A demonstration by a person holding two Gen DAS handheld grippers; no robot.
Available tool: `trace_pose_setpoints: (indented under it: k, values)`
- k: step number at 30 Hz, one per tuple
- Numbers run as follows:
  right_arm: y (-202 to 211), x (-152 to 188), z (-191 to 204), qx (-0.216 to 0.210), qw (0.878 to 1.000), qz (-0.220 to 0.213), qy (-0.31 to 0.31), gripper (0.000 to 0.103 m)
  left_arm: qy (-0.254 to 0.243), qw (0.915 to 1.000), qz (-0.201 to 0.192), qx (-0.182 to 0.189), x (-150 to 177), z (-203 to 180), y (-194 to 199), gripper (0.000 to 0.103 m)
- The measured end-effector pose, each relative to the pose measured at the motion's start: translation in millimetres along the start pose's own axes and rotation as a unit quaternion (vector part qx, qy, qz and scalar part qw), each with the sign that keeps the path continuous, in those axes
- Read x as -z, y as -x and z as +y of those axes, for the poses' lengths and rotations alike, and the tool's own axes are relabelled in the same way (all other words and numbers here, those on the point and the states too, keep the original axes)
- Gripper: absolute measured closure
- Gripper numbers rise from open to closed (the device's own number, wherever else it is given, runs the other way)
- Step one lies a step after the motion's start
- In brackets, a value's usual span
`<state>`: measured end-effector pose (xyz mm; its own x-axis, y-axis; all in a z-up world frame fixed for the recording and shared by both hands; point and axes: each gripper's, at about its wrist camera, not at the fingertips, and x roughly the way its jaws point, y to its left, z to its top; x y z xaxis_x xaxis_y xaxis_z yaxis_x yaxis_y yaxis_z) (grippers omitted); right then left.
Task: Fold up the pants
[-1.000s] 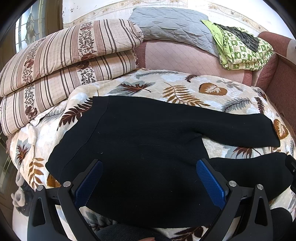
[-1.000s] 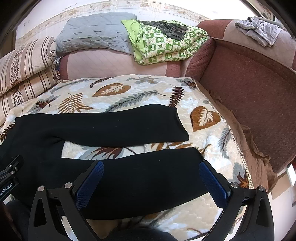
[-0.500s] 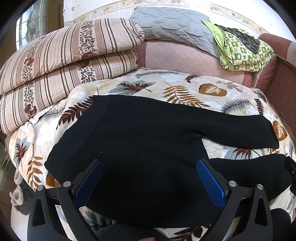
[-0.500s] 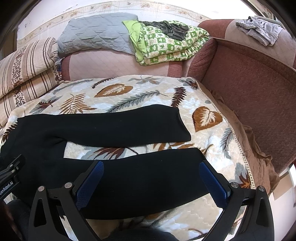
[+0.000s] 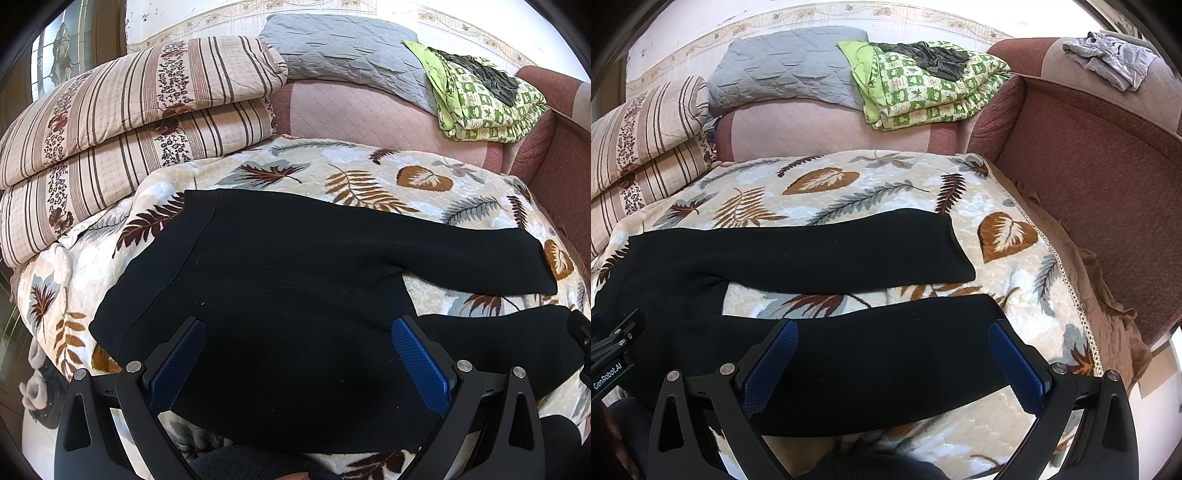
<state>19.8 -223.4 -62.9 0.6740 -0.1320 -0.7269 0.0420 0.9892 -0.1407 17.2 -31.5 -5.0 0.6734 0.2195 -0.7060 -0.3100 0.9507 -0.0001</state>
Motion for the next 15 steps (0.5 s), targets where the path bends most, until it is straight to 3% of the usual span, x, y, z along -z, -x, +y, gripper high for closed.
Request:
trace_pose_setpoints:
  k: [7,15]
  values:
    - [1.8,-0.5,-2.0,-0.003,1.0,-0.002,-0.001,0.0,-0.001,1.0,0.0,-0.005,1.6,-2.3,-0.3,0.001]
    - [1.7,-0.5,-2.9,-0.003,1.0,-0.001,0.0,0.0,-0.021,0.9982,-0.006,-0.056,4.7,-16.0,-0.4,0.001]
